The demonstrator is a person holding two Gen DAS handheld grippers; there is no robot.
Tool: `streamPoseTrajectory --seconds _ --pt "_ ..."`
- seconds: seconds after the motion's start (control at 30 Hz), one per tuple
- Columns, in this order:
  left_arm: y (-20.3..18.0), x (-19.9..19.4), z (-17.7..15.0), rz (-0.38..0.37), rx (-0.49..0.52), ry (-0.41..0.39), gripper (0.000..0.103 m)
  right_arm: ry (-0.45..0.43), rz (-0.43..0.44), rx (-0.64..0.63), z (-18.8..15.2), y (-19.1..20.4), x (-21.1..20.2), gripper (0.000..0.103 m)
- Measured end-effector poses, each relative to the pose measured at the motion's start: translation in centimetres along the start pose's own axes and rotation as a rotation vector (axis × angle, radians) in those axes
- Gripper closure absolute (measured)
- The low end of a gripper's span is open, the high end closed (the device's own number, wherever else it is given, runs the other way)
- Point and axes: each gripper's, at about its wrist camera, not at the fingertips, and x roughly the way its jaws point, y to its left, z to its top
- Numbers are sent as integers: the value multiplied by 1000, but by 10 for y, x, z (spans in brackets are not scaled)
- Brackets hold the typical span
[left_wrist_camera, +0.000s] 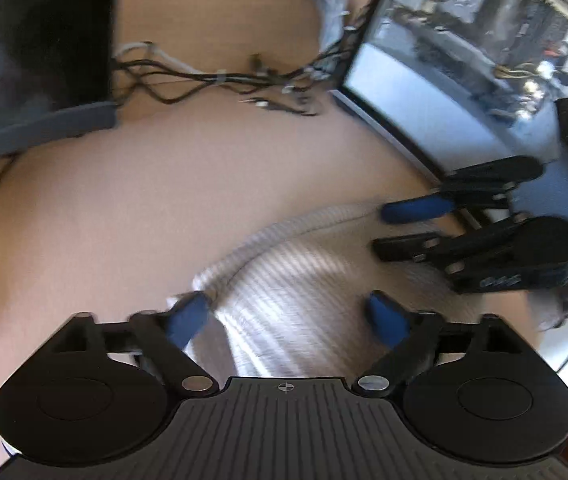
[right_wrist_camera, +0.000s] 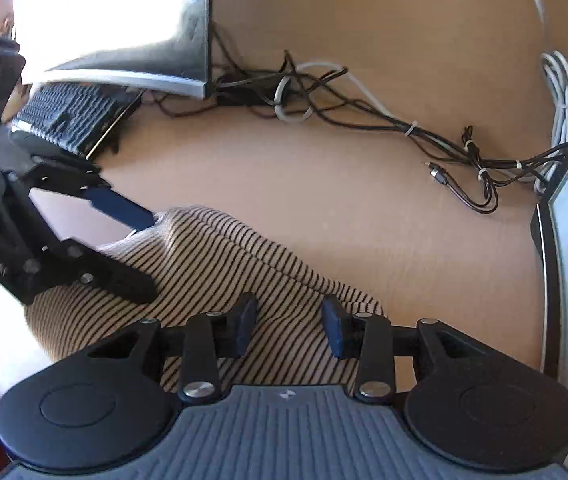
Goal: Fold clothes
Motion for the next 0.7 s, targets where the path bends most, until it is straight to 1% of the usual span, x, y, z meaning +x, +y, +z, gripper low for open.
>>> streamPoseTrajectory --seconds 0.03,0.07,0.1,0.17,0.23,0.27,0.33,0.4,0.43,0.47,0.53,0.57,0.6,0.67,0.7 --pt "7 -5 0 4 -18 -5 10 -4 3 8 1 -1 2 67" --pt "10 -9 2 13 -27 -16 14 -2 3 6 3 -1 3 67" --pt "13 -17 4 19 -24 -35 16 -1 2 2 4 0 4 67" --pt "13 -34 11 5 1 -93 16 -2 3 10 5 0 7 66" --pt "11 -45 19 -33 23 -130 16 0 9 38 5 0 11 66" --pt "10 -45 23 -44 42 -136 16 0 10 51 5 0 11 66" --pt "6 -35 28 -50 73 -114 17 1 -3 70 1 0 4 66" --pt "6 -15 27 -57 81 -65 25 -2 -34 63 2 6 2 65" --pt "6 -4 27 -48 87 -38 32 -6 -50 58 2 8 -1 65" --pt "6 6 25 -29 98 -11 30 -11 -67 54 3 11 -5 64" --pt "8 17 22 -32 92 -5 27 -33 -96 54 4 16 -19 62" --pt "10 18 23 -39 82 -7 27 -47 -110 57 4 19 -28 58" --pt "12 20 23 -47 72 -9 26 -61 -122 63 4 22 -38 51" --pt "14 23 23 -53 82 -15 21 -72 -129 107 -2 25 -60 45" --pt "15 25 22 -55 85 -17 20 -72 -131 134 -6 27 -70 45"
